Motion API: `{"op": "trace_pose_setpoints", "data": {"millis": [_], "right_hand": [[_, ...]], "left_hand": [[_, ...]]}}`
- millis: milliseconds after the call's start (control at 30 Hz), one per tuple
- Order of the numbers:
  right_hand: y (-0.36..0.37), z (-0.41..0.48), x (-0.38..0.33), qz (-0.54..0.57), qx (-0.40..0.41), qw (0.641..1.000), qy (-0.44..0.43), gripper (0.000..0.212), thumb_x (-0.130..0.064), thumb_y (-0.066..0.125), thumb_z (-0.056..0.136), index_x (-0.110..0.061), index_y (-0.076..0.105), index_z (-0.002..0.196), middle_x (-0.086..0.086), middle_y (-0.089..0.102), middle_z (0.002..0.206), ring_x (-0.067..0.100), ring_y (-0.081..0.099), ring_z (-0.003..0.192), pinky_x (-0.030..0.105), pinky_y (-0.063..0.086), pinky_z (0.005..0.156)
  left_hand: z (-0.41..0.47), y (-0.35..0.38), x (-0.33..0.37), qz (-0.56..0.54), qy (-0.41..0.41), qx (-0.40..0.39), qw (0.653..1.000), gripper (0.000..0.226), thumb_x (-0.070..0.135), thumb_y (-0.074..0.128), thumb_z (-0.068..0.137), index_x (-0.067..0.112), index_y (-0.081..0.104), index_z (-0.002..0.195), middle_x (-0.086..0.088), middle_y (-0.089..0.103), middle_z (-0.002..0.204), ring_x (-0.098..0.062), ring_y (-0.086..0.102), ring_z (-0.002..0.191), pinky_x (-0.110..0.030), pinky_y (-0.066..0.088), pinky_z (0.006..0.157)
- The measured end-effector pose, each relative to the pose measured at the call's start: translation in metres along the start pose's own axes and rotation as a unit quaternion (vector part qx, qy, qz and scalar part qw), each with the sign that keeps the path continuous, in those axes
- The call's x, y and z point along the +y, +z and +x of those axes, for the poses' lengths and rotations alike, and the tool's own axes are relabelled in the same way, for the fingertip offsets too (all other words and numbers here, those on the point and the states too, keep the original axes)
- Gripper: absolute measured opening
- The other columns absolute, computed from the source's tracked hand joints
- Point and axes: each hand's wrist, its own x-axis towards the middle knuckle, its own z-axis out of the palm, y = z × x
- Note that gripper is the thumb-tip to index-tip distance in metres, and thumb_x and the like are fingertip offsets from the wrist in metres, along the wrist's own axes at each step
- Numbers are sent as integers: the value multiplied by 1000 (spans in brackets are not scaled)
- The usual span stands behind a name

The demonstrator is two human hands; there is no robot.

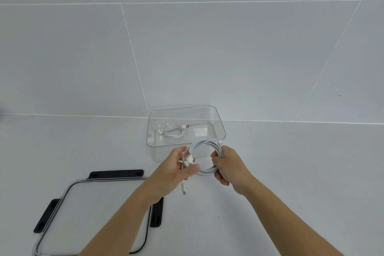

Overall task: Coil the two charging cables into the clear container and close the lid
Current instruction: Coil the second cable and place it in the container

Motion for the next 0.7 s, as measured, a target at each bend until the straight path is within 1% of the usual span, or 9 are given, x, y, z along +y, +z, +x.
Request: {"op": "trace_pose_setpoints", "data": {"millis": [33, 67, 133, 200, 300, 400, 533, 633, 700], "right_hand": [[0, 0, 0, 2, 0, 1000, -9, 15, 1, 33, 86, -9, 41, 80, 8, 44, 49, 13, 37, 31, 19, 26, 31], [0, 0, 0, 6, -2, 1000, -19, 15, 2, 33, 85, -9, 41, 79, 8, 45, 47, 13, 37, 29, 19, 27, 32], [-2, 0, 0, 17, -11, 999, -38, 15, 2, 35, 85, -9, 42, 77, 8, 47, 43, 16, 37, 30, 22, 30, 33], [-5, -1, 1, 36, -23, 998, -45, 14, 1, 41, 87, -8, 45, 76, 8, 49, 43, 21, 39, 34, 25, 33, 36], [-8, -1, 3, 98, -55, 993, -36, 11, -4, 53, 89, -6, 50, 78, 10, 51, 48, 24, 41, 40, 26, 36, 37], [-10, -1, 5, 158, -91, 983, -24, 7, -6, 59, 87, -4, 54, 84, 9, 53, 56, 21, 47, 44, 25, 38, 39], [-14, 0, 6, 259, -113, 959, -13, 8, 2, 59, 86, 0, 57, 94, 9, 57, 69, 18, 56, 49, 23, 46, 43], [-19, 2, 5, 306, -112, 946, -10, 4, 2, 59, 85, 2, 62, 88, 9, 60, 71, 16, 58, 50, 20, 48, 45], [-22, 5, 5, 321, -111, 941, -2, 5, -2, 61, 85, 2, 63, 85, 10, 59, 69, 14, 58, 49, 18, 49, 45]], "left_hand": [[1, 2, -1, -23, 11, 27, 999, 33, 23, 60, 89, 11, 49, 118, -6, 60, 108, -8, 55, 69, -21, 48, 71], [1, 3, -3, -57, 15, 48, 997, 25, 20, 51, 94, 8, 53, 115, -8, 62, 105, -8, 54, 64, -23, 48, 70], [2, 2, -5, -116, 14, 66, 991, 26, 15, 43, 97, 3, 57, 115, -7, 67, 99, -9, 54, 60, -23, 48, 66], [3, 1, -6, -142, 7, 78, 987, 26, 13, 43, 97, 3, 59, 114, -7, 69, 97, -10, 54, 58, -21, 48, 61], [5, 0, -7, -186, -16, 92, 978, 22, 13, 48, 94, 2, 62, 108, -11, 71, 103, -12, 52, 59, -22, 47, 60], [6, -3, -8, -212, -45, 88, 972, 21, 18, 52, 92, 6, 64, 103, -8, 72, 103, -13, 52, 68, -25, 45, 66], [7, -7, -7, -258, -59, 78, 961, 16, 18, 53, 91, 6, 62, 99, -8, 70, 100, -15, 54, 72, -29, 45, 71], [9, -9, -2, -252, -55, 65, 964, 17, 16, 52, 92, 4, 64, 94, -9, 69, 99, -16, 57, 76, -30, 48, 76], [11, -11, 1, -232, -56, 57, 969, 16, 16, 53, 91, 7, 66, 93, -8, 70, 100, -17, 58, 82, -31, 49, 80]]}}
